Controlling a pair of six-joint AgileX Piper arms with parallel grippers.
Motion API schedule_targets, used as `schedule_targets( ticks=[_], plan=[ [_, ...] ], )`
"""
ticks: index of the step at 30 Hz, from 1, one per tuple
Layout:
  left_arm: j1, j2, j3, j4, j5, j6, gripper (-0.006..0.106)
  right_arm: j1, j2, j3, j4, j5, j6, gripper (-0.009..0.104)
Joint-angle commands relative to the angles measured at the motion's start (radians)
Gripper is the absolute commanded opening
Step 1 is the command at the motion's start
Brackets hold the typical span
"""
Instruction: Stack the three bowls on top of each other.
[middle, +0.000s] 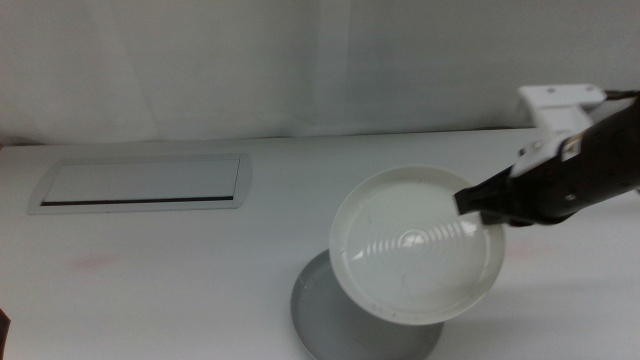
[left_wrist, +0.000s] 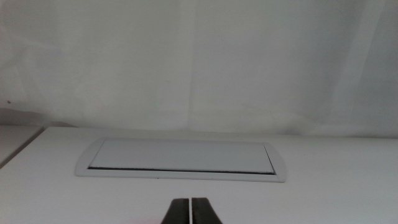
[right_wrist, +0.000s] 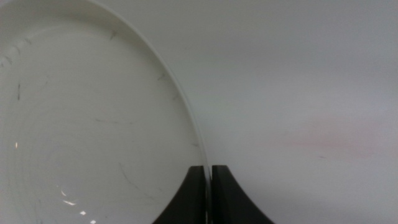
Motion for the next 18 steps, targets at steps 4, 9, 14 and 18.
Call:
schedule_targets(
  ticks=[4, 9, 14, 18],
  plan=[
    [0.003, -0.007, 0.037, 0.001, -0.016, -0.008, -0.003, 0.068, 0.102, -0.005, -0.046, -0.064, 0.071, -0.002],
    [0.003, -0.007, 0.037, 0.001, -0.016, -0.008, -0.003, 0.109, 0.201, -0.005, -0.034, -0.122, 0.082, -0.002],
    [0.003, -0.007, 0.037, 0.001, -0.016, -0.008, -0.003, 0.14, 0.266, -0.005, -0.032, -0.141, 0.103, -0.002],
    [0.003, -0.007, 0.037, 0.001, -0.016, -0.008, -0.003, 0.163, 0.292, -0.005, -0.03, -0.154, 0.103, -0.002]
  ],
)
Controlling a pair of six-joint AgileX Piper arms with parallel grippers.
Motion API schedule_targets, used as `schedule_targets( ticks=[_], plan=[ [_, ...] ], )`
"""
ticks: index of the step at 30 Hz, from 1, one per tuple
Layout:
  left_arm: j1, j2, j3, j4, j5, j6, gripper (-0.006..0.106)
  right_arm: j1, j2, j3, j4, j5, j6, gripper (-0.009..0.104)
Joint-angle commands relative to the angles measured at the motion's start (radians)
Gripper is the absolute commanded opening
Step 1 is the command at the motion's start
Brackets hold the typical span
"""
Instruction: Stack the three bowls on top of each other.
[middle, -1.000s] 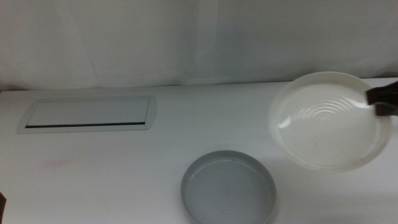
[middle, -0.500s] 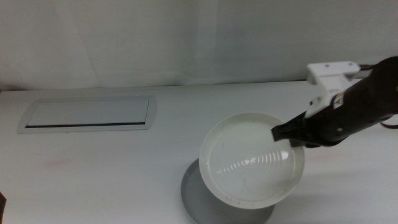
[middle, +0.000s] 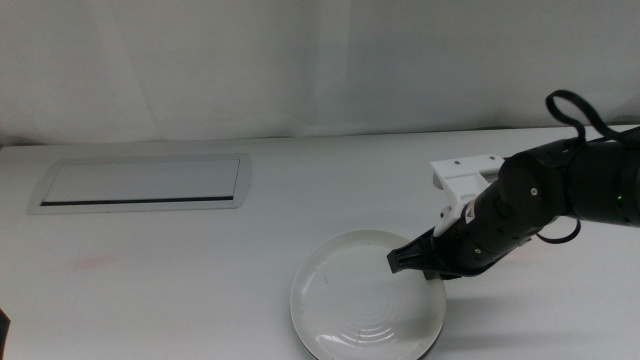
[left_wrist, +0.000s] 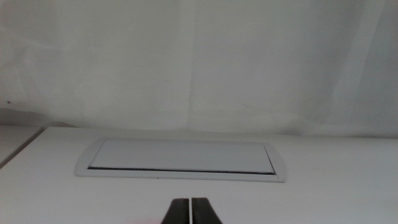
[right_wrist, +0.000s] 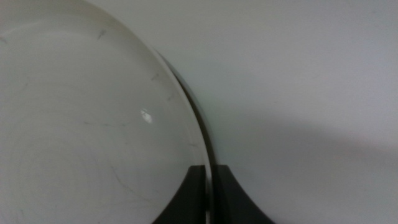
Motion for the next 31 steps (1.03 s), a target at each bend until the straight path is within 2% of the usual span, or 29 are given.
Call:
schedule_targets(
  ticks=[1, 6, 8, 11, 15, 21, 23, 28, 31],
  plan=[
    [0.003, -0.007, 0.037, 0.001, -0.016, -0.008, -0.003, 0.014, 0.013, -0.005, 0.003, -0.019, 0.002, -0.002],
    [0.003, -0.007, 0.037, 0.001, -0.015, -0.008, -0.003, 0.017, 0.025, -0.005, 0.001, -0.019, 0.002, -0.002],
    [0.003, -0.007, 0.037, 0.001, -0.015, -0.008, -0.003, 0.017, 0.025, -0.005, 0.001, -0.02, 0.002, 0.002],
    [0.003, -0.007, 0.037, 0.001, -0.015, -0.008, -0.003, 0.017, 0.025, -0.005, 0.0, -0.022, -0.002, 0.033],
    [0.003, -0.007, 0.037, 0.001, -0.015, -0.008, -0.003, 0.017, 0.025, -0.016, -0.006, -0.001, -0.01, 0.103],
    [0.003, -0.007, 0.037, 0.001, -0.015, -0.008, -0.003, 0.017, 0.025, -0.086, -0.056, 0.066, -0.005, 0.103],
    [0.003, -0.007, 0.037, 0.001, -0.015, -0.008, -0.003, 0.017, 0.025, -0.128, -0.104, 0.116, -0.001, 0.103],
    [0.003, -0.007, 0.037, 0.001, -0.015, -0.008, -0.003, -0.041, -0.005, -0.254, -0.284, 0.218, 0.093, 0.103],
    [0.003, -0.007, 0.037, 0.001, -0.015, -0.008, -0.003, -0.127, -0.067, -0.291, -0.337, 0.247, 0.104, 0.103]
  ],
)
